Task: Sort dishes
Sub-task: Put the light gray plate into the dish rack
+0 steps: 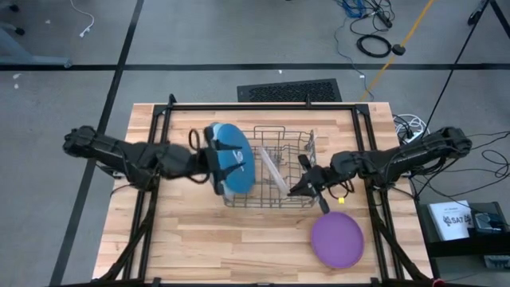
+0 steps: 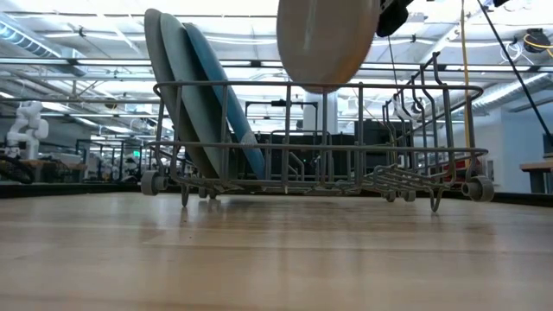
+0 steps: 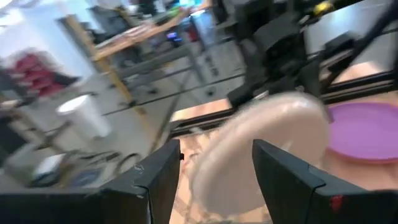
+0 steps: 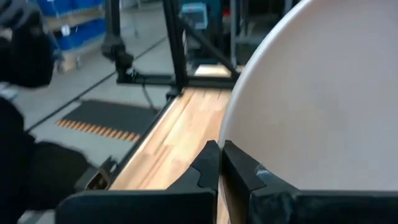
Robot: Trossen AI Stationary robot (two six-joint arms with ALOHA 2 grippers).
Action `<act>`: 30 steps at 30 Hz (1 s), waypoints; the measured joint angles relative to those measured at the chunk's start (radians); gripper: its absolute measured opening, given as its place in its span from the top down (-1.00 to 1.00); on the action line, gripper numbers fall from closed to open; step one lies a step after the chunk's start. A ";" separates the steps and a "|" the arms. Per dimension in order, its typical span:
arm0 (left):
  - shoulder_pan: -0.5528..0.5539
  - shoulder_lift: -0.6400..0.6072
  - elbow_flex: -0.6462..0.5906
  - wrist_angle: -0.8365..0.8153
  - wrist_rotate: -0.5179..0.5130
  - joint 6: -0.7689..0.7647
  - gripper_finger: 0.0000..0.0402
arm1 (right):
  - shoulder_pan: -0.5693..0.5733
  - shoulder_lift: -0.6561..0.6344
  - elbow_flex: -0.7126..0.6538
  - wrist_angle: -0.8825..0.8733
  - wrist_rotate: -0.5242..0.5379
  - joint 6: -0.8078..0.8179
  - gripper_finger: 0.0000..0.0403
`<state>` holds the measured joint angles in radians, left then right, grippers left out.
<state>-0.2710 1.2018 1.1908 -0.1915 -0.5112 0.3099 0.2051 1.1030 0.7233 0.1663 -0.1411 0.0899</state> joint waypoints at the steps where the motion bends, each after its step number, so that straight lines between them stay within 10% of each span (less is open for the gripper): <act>1: 0.026 -0.001 0.018 -0.026 0.055 -0.008 -0.01 | -0.010 0.000 0.017 -0.042 -0.019 -0.002 1.00; 19: 0.354 0.125 0.269 -0.400 0.820 0.062 -0.01 | -0.082 0.076 0.406 -0.632 -0.183 -0.173 1.00; 30: 0.369 0.222 0.292 -0.422 0.904 0.089 -0.01 | -0.082 0.197 0.536 -0.736 -0.265 -0.214 1.00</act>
<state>0.0982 1.4239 1.4830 -0.6140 0.3930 0.3992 0.1234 1.3000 1.2588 -0.5699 -0.4058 -0.1237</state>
